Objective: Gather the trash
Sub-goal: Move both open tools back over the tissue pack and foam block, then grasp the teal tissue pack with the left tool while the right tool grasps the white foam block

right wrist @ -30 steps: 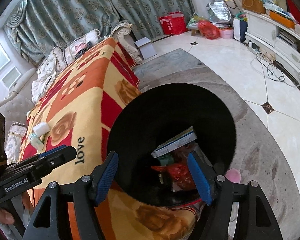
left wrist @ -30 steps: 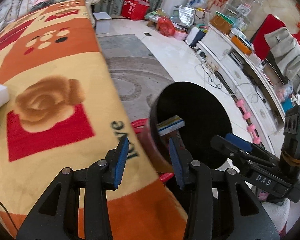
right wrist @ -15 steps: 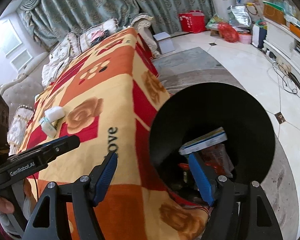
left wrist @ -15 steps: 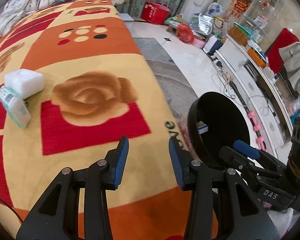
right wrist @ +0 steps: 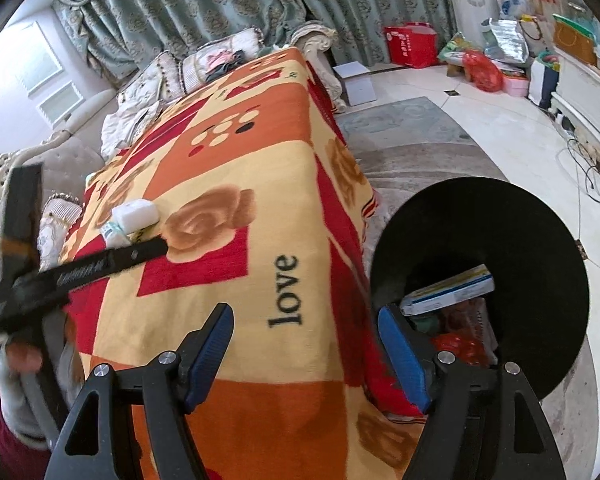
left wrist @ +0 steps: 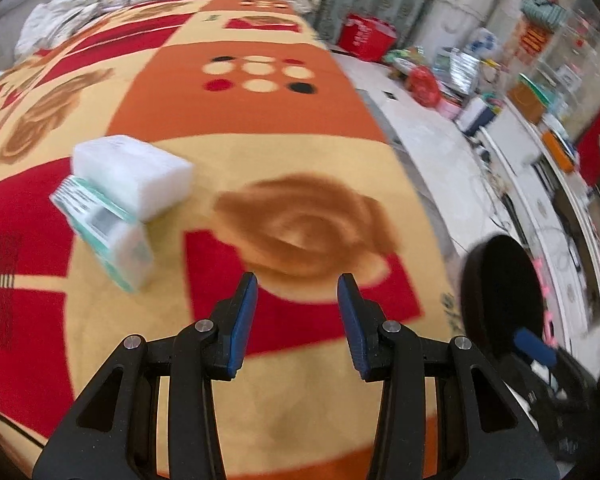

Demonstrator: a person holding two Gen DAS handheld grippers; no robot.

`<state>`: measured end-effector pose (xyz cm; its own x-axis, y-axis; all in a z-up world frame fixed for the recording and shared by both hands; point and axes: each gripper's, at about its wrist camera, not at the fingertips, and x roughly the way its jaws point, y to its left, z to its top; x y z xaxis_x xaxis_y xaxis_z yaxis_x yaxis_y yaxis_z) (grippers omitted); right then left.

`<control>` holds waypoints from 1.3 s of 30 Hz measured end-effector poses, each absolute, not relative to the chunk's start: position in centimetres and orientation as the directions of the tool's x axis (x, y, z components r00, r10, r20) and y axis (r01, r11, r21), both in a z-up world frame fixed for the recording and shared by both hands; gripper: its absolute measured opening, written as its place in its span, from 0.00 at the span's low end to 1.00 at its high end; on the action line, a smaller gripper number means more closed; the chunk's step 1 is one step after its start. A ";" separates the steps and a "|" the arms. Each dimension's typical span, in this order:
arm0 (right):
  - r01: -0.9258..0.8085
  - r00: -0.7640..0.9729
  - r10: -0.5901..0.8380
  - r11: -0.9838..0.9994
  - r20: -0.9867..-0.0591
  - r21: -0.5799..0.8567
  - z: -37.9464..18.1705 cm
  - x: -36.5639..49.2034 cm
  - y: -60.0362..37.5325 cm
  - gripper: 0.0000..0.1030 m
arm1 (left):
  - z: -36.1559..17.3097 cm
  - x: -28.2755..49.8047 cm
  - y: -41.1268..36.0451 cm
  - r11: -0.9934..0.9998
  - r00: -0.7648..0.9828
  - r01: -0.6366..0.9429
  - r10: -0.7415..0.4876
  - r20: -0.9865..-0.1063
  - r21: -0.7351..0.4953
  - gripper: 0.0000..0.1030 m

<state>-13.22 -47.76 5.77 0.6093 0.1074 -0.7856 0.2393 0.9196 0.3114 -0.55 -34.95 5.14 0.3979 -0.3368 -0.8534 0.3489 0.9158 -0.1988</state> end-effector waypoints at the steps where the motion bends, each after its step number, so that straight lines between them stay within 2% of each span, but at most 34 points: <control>1: 0.231 0.608 0.111 0.922 -0.786 0.310 5.8 -13.1 -47.4 0.71 | 5.0 0.1 -34.5 0.922 0.403 0.334 -0.327 -0.855 -0.196 0.38; 6: 0.203 0.603 0.124 0.932 -0.788 0.302 5.9 -12.5 -46.3 0.71 | 4.6 2.4 -30.1 0.954 0.429 0.227 -0.276 -0.860 -0.193 0.38; 15: 0.143 0.595 0.177 0.937 -0.784 0.320 5.6 -10.1 -43.4 0.72 | 5.4 1.5 -18.2 0.982 0.472 0.078 -0.188 -0.861 -0.172 0.39; 22: 0.065 0.576 0.235 0.941 -0.783 0.331 5.3 -8.1 -40.0 0.72 | 6.1 -0.8 -11.3 0.978 0.484 0.031 -0.195 -0.853 -0.206 0.39; 30: -0.116 0.543 0.297 0.953 -0.786 0.280 5.0 -2.4 -33.7 0.74 | 6.8 0.2 -12.3 0.943 0.464 0.097 -0.327 -0.823 -0.319 0.39; 38: -0.342 0.509 0.279 0.934 -0.814 0.106 4.8 6.0 -27.5 0.82 | 7.3 0.7 -12.5 0.928 0.458 0.117 -0.366 -0.810 -0.353 0.40; 39: -0.359 0.500 0.270 0.929 -0.823 0.087 4.6 7.2 -26.9 0.82 | 7.3 0.9 -12.5 0.925 0.458 0.116 -0.374 -0.807 -0.362 0.43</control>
